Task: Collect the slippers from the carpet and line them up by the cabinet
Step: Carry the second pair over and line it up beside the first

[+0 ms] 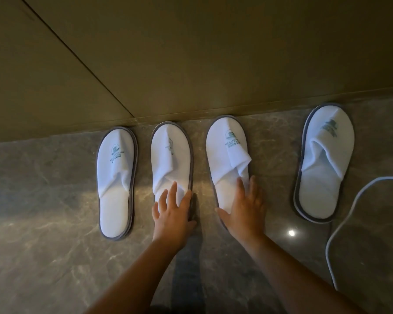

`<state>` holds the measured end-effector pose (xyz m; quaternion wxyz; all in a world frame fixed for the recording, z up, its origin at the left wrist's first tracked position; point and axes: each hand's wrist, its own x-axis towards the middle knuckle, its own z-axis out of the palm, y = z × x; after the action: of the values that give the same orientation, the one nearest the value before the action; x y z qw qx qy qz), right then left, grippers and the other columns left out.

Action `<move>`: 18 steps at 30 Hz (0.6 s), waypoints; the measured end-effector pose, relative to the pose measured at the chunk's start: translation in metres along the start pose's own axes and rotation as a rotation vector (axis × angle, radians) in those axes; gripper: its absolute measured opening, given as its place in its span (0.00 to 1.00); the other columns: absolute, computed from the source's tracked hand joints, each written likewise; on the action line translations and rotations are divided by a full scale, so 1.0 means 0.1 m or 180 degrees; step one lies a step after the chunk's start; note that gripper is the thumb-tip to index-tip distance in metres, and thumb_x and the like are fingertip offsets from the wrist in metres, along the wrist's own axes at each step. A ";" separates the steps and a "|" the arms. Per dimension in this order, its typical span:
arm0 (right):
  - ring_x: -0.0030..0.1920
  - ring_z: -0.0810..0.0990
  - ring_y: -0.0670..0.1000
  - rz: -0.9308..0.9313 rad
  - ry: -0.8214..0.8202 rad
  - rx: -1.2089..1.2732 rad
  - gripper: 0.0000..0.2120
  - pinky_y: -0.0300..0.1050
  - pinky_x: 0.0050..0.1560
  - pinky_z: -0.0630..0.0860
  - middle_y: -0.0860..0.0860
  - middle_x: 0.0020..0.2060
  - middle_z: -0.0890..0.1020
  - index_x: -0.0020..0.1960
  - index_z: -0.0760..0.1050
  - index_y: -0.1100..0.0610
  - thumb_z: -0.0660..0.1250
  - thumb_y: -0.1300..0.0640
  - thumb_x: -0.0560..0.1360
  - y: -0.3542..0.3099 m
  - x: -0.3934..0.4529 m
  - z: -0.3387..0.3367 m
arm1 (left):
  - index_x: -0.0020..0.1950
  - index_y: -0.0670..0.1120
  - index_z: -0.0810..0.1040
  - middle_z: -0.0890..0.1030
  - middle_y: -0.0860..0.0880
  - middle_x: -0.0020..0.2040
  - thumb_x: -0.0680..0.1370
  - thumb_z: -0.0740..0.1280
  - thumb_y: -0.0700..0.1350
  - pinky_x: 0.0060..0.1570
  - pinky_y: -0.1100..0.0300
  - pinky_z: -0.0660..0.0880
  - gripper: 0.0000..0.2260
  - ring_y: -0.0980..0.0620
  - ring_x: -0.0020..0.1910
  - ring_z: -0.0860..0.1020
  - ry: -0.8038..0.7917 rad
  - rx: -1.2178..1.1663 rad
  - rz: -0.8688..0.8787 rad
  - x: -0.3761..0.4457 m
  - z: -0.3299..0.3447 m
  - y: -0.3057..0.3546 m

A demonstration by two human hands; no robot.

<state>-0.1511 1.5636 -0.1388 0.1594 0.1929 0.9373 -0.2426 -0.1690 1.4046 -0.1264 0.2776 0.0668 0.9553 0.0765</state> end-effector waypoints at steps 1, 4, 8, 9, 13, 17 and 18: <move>0.72 0.53 0.60 -0.0017 0.0079 -0.0030 0.42 0.56 0.70 0.58 0.57 0.74 0.51 0.72 0.46 0.53 0.65 0.39 0.68 0.03 0.01 -0.06 | 0.71 0.56 0.50 0.45 0.49 0.76 0.73 0.62 0.56 0.72 0.43 0.45 0.31 0.43 0.74 0.44 0.0095 -0.0006 0.0076 0.01 -0.01 0.07; 0.72 0.57 0.61 -0.0001 0.0348 -0.0020 0.38 0.57 0.70 0.59 0.62 0.72 0.58 0.71 0.54 0.57 0.66 0.42 0.69 0.23 0.06 -0.27 | 0.72 0.56 0.49 0.46 0.51 0.77 0.73 0.61 0.58 0.72 0.46 0.48 0.31 0.44 0.75 0.47 0.0230 -0.0094 0.0331 0.06 -0.02 0.40; 0.71 0.58 0.63 0.0453 0.0681 0.0107 0.36 0.58 0.69 0.58 0.65 0.70 0.61 0.70 0.57 0.60 0.69 0.50 0.68 0.61 0.12 -0.51 | 0.72 0.55 0.46 0.42 0.49 0.77 0.73 0.60 0.58 0.72 0.46 0.48 0.33 0.44 0.75 0.43 -0.0061 0.0026 0.0690 0.19 0.04 0.81; 0.71 0.57 0.63 0.0609 0.0677 0.0073 0.37 0.58 0.70 0.57 0.64 0.71 0.59 0.70 0.56 0.59 0.69 0.49 0.68 0.71 0.13 -0.55 | 0.72 0.55 0.46 0.42 0.48 0.77 0.73 0.60 0.58 0.72 0.46 0.48 0.33 0.44 0.75 0.43 -0.0107 0.0087 0.0752 0.21 0.06 0.87; 0.71 0.53 0.65 0.1073 0.0554 0.0054 0.42 0.61 0.69 0.55 0.65 0.72 0.52 0.72 0.49 0.58 0.68 0.45 0.67 1.05 0.16 -0.63 | 0.72 0.53 0.44 0.42 0.46 0.76 0.72 0.62 0.59 0.72 0.45 0.49 0.36 0.43 0.75 0.43 -0.0278 0.0355 0.0780 0.26 0.15 1.00; 0.70 0.55 0.65 0.1314 0.0439 0.0185 0.47 0.61 0.68 0.58 0.65 0.72 0.52 0.72 0.47 0.57 0.71 0.44 0.65 1.16 0.19 -0.62 | 0.72 0.52 0.43 0.43 0.45 0.76 0.72 0.64 0.56 0.72 0.45 0.51 0.37 0.43 0.75 0.44 -0.0427 0.0416 0.0704 0.24 0.17 0.98; 0.70 0.55 0.65 0.1313 0.0443 0.0221 0.47 0.61 0.67 0.59 0.66 0.71 0.52 0.72 0.47 0.57 0.71 0.44 0.64 1.16 0.20 -0.61 | 0.72 0.52 0.43 0.43 0.46 0.76 0.73 0.64 0.56 0.72 0.45 0.52 0.37 0.43 0.75 0.44 -0.0431 0.0417 0.0701 0.24 0.17 0.99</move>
<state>-0.1302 1.6949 -0.1413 0.1339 0.4023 0.8778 -0.2230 -0.1713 1.5071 -0.1352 0.3264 0.1942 0.9242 0.0392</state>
